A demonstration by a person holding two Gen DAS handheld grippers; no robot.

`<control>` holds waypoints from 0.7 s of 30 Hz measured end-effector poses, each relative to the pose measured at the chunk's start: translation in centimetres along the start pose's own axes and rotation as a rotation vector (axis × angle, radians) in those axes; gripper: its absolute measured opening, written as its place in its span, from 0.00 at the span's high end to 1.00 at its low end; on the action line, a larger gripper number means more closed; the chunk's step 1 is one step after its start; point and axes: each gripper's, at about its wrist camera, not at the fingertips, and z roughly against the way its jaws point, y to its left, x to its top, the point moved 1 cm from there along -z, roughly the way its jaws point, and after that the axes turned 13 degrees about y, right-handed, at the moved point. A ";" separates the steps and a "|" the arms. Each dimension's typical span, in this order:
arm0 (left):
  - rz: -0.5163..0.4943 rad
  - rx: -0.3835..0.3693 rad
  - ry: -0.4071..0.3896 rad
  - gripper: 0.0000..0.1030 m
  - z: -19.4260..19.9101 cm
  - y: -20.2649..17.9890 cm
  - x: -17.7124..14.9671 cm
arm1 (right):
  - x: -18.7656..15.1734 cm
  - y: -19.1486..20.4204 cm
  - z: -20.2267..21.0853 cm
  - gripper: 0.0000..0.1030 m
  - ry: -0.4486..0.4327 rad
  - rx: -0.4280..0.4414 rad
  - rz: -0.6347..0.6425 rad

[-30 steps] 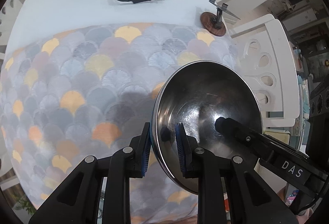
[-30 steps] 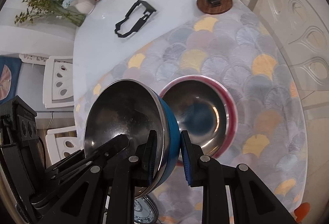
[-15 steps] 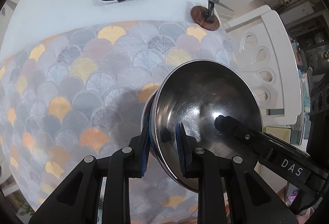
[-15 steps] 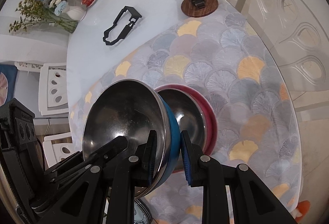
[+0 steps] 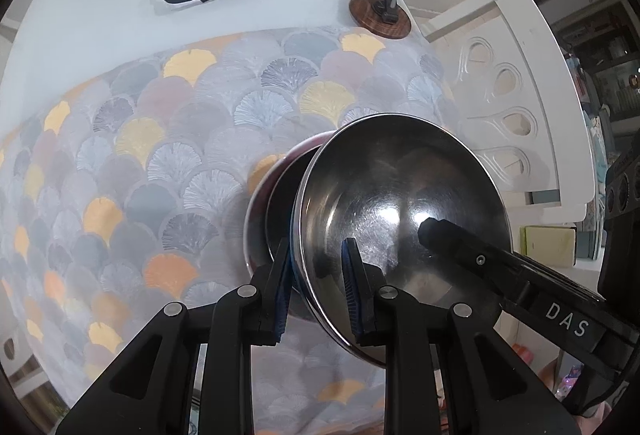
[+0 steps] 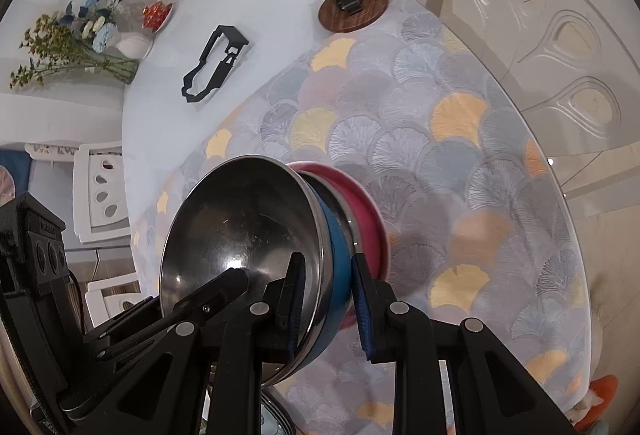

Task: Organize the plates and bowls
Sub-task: 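Lower the blue-exterior bowl into the red-exterior bowl with both grippers, then grasp the rims of the nested bowls with both grippers and lift them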

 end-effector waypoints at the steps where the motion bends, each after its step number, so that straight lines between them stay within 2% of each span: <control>1: -0.001 -0.001 -0.001 0.81 0.0 0.0 0.0 | 0.0 -0.1 0.0 0.77 0.000 -0.001 -0.003; 16: 0.018 -0.008 -0.009 0.78 0.1 1.0 0.1 | 0.0 0.5 -0.7 0.73 0.006 -0.010 0.004; 19: 0.032 -0.006 -0.007 0.76 0.0 1.4 0.2 | 0.1 0.4 -0.7 0.66 0.007 0.000 -0.003; 21: 0.035 -0.006 -0.011 0.70 0.0 1.6 0.2 | 0.1 0.5 -0.6 0.58 0.000 0.000 0.002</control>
